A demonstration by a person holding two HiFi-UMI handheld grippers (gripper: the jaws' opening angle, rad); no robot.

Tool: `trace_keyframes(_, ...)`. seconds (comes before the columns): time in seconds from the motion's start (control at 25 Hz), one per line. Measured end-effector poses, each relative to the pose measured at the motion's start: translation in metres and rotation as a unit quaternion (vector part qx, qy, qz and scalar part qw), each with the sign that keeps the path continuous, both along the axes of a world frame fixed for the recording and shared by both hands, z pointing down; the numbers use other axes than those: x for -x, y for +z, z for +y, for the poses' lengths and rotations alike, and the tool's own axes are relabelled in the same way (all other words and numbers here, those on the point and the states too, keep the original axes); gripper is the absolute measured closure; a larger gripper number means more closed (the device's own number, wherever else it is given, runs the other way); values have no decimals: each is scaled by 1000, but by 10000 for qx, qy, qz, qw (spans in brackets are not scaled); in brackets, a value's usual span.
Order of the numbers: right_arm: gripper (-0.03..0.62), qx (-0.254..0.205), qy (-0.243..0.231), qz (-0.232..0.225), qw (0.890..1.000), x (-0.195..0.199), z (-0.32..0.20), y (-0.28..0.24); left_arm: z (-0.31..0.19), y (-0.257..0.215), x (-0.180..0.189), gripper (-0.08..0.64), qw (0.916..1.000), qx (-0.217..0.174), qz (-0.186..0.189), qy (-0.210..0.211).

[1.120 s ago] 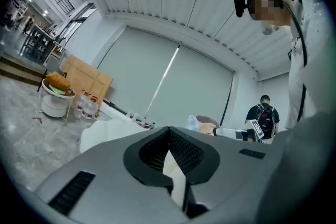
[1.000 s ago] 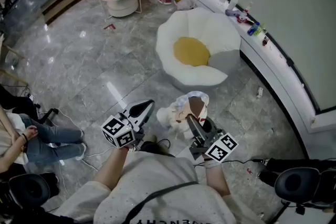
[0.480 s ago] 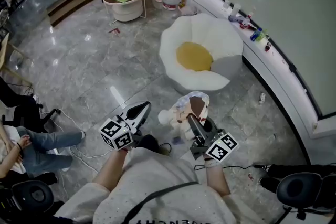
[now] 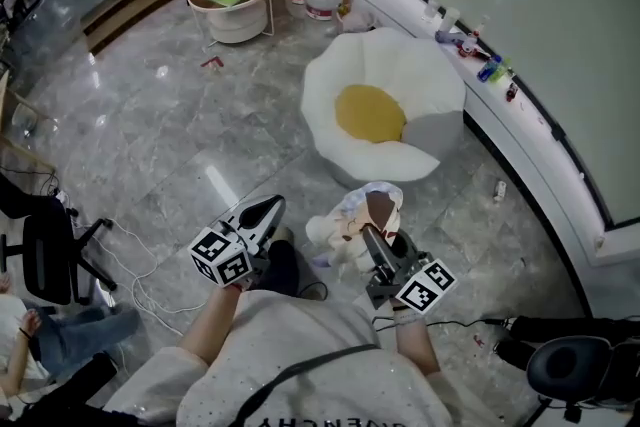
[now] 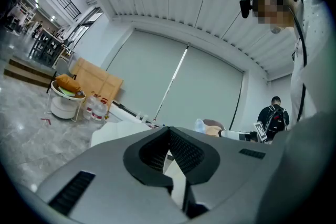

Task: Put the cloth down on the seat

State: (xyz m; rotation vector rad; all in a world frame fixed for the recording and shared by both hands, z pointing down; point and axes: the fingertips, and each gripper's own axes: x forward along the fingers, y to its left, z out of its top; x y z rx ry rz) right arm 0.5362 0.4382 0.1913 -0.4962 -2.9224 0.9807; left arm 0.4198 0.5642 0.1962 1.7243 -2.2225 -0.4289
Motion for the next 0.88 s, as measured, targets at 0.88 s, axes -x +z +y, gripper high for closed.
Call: trace_keyframes(0.88, 505, -11, 479, -122, 9988, 273, -23, 1, -9, 12, 296, 546, 9994, -115, 41, 330)
